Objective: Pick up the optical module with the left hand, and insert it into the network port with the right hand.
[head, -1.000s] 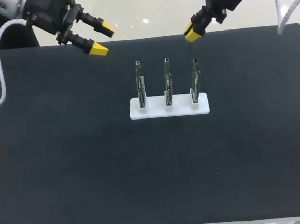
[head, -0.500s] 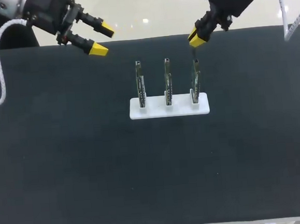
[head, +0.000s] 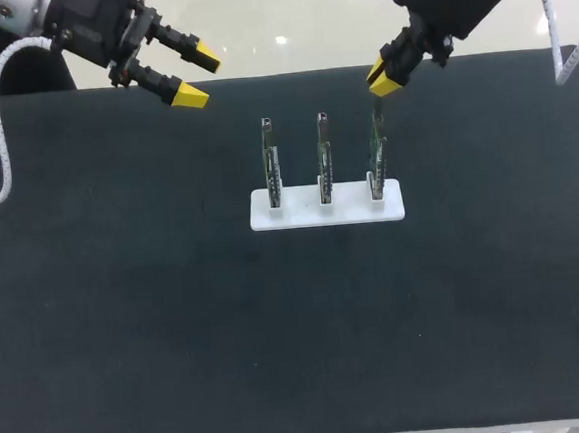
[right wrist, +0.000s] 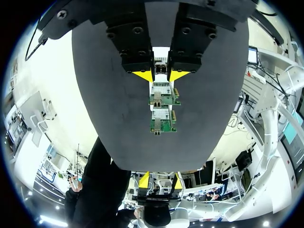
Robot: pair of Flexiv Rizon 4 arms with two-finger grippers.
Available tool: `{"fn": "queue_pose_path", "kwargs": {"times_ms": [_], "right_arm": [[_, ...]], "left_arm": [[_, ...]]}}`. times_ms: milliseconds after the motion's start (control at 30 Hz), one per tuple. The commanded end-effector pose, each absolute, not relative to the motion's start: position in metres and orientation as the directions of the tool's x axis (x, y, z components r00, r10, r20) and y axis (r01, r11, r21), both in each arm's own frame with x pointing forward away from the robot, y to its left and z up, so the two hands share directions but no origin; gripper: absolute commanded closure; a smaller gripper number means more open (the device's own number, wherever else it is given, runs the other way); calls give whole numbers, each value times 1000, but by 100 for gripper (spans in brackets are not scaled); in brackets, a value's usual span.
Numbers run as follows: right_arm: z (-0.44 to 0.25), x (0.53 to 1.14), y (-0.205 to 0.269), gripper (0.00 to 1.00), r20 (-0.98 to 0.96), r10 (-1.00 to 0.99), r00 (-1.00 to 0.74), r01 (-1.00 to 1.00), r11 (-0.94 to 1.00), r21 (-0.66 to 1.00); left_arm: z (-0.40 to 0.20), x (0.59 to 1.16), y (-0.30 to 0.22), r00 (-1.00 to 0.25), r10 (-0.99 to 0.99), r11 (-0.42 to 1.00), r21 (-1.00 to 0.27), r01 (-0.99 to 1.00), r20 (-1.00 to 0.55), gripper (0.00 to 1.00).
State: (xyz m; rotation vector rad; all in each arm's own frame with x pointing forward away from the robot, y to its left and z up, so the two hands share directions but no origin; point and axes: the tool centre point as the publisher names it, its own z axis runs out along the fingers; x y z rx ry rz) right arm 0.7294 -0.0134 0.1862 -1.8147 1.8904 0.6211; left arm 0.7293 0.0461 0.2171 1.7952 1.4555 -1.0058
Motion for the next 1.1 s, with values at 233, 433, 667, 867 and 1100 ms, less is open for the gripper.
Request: {"fn": "queue_pose_path", "kwargs": {"times_ms": [233,433,667,867,1100], "right_arm": [[185,731,-15,100,-605,-796,-36,-999,33,17],[184,733,-16,100,-609,-793,-32,-999,30,15],[181,732,-16,100,-617,-786,-33,-999,32,13],[178,733,-16,100,-623,-781,-34,-999,30,16],[181,736,-16,100,-620,-784,-32,-999,28,15]], "left_arm": [[217,730,46,106,516,-209,-5,978,-850,0],[217,730,46,106,516,-209,-5,978,-850,0],[217,730,46,106,516,-209,-5,978,-850,0],[217,730,46,106,516,-209,-5,978,-850,0],[217,730,46,106,516,-209,-5,978,-850,0]]}}
